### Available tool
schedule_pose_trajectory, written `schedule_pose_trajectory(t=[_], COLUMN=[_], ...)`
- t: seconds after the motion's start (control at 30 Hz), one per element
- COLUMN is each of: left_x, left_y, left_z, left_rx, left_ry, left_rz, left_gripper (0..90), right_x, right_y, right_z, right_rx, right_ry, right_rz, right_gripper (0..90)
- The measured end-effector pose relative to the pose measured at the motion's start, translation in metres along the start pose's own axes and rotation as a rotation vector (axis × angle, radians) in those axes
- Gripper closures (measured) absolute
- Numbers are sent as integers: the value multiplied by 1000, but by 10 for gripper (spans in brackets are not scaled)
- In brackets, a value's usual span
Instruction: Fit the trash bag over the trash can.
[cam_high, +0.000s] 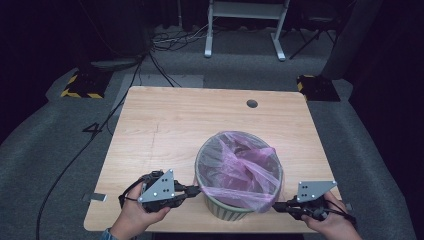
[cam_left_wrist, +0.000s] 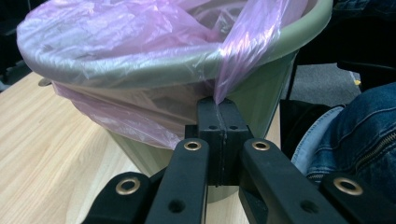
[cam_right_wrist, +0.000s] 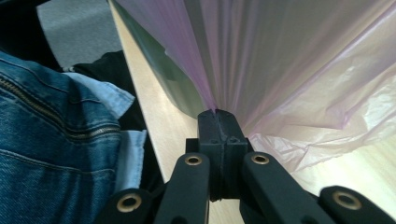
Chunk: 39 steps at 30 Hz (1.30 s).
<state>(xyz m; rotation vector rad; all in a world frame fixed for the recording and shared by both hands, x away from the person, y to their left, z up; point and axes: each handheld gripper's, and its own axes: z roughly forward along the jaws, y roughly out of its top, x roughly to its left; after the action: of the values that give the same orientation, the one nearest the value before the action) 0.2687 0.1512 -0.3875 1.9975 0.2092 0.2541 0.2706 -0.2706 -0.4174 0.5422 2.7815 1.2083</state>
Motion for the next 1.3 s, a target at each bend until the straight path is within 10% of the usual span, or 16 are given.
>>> schedule_pose_trajectory(t=[0.27, 0.4, 1.0, 1.13, 1.3], left_x=[-2, -1, 24, 25, 25], left_y=[-3, -9, -84, -86, -74], left_z=[4, 9, 34, 22, 2], left_rx=[5, 121, 217, 166, 128], left_ry=[-11, 27, 68, 82, 143], left_rz=[3, 34, -201, -243, -264], left_gripper=[900, 900, 896, 616, 321], right_x=[6, 4, -11, -10, -7], right_y=[1, -10, -50, -49, -39], right_z=[16, 30, 32, 17, -10], right_rx=[41, 113, 59, -58, -194], right_ry=[13, -13, -53, -122, -181], right_rz=[-28, -27, 122, 106, 108], right_gripper=[900, 900, 900, 440, 215])
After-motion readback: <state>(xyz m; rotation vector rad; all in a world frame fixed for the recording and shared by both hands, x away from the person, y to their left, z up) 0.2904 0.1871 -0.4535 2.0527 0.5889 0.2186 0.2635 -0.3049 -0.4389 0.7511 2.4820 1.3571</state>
